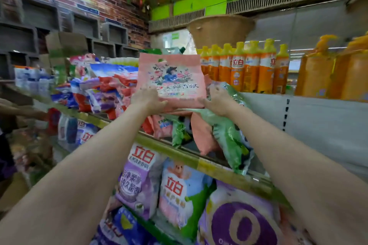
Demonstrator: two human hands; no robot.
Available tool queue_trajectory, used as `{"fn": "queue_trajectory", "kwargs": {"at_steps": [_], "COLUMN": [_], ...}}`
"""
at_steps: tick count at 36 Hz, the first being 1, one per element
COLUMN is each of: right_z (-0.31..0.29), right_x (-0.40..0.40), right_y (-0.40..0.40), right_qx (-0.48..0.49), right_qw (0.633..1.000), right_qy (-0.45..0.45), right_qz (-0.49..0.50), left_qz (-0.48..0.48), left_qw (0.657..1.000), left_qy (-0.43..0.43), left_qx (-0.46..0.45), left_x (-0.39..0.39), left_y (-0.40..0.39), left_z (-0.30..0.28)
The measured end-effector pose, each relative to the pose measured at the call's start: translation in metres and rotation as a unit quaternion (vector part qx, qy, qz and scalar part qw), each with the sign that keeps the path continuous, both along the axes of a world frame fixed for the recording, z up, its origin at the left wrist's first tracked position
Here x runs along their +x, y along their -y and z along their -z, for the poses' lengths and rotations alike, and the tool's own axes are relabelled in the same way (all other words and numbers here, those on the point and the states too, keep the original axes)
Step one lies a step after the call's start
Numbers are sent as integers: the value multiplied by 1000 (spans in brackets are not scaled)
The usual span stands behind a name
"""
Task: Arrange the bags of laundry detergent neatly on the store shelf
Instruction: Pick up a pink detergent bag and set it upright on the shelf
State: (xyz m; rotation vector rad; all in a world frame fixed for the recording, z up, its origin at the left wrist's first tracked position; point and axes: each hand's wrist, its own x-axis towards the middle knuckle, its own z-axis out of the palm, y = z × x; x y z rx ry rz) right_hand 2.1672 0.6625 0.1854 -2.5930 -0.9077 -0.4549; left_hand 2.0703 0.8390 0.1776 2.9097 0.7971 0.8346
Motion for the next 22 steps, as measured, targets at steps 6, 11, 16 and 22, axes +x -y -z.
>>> {"fn": "queue_trajectory", "kwargs": {"at_steps": [6,11,16,22], "right_z": [-4,-9,-16,-14], "right_x": [16,23,27,45], "right_y": [-31,-47,-58,-57], "right_qx": [-13,-29,57,196], "right_qw": [999,997,991,959], "right_qy": [-32,-50,-120,-204], "right_qz": [31,48,12,15], "left_qz": [-8,-17,-4,-5], "left_qw": [999,991,971,895], "left_qy": [-29,-7,46,114], "left_qx": [-17,-130,-236,-430], "left_x": [15,28,36,76], "left_y": [-33,-52,-58,-103], "left_z": [-2,0,2,13]}}
